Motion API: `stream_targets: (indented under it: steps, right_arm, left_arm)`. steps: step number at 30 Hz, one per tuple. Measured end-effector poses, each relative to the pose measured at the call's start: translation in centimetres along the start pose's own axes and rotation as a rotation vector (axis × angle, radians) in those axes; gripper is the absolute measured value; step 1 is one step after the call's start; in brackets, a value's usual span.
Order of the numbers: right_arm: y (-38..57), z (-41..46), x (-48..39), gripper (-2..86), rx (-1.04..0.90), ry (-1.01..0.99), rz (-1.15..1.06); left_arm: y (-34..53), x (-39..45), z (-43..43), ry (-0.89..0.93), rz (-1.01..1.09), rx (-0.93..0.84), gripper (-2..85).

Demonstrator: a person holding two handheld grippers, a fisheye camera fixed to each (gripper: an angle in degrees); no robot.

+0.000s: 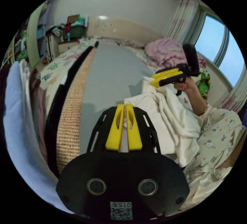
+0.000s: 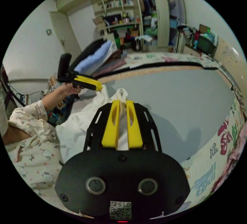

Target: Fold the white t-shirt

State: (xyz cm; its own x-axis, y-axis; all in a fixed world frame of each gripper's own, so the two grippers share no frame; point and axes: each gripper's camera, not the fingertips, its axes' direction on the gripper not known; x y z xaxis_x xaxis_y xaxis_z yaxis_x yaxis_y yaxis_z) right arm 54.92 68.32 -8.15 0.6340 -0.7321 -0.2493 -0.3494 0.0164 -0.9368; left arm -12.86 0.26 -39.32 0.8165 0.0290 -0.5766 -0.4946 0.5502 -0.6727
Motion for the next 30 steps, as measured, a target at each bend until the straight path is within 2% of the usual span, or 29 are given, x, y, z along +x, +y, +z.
stream_targets:
  steps: [5,9,11,17,23,28,30]
  right_arm:
    - [10.6,-19.3,-7.7,4.9,0.358,0.231,0.017]
    - [16.8,-27.7,-14.3,4.9,0.556,0.412,0.016]
    - [19.9,-30.9,-18.0,4.8,0.650,0.496,0.006]
    - [24.9,-35.3,-25.7,4.6,0.794,0.526,-0.083]
    - [28.1,-38.1,-32.6,4.3,0.904,0.539,-0.192]
    - [28.4,-39.1,-34.2,4.1,0.974,0.618,-0.187]
    - [27.8,-39.2,-32.7,4.0,0.972,0.619,-0.156]
  left_arm:
    - [3.5,1.1,-15.6,-0.066,0.008,0.391,0.0]
    - [6.1,1.5,-26.4,-0.200,0.006,0.632,-0.1]
    - [7.0,0.7,-29.8,-0.207,-0.020,0.696,-0.2]
    - [9.9,-0.9,-38.2,-0.233,-0.099,0.877,-0.1]
    - [11.4,1.4,-43.5,-0.219,-0.040,1.021,-0.1]
    - [9.3,3.3,-42.9,-0.209,0.002,1.048,-0.1]
    - [7.0,3.2,-40.1,-0.184,-0.011,1.023,0.0]
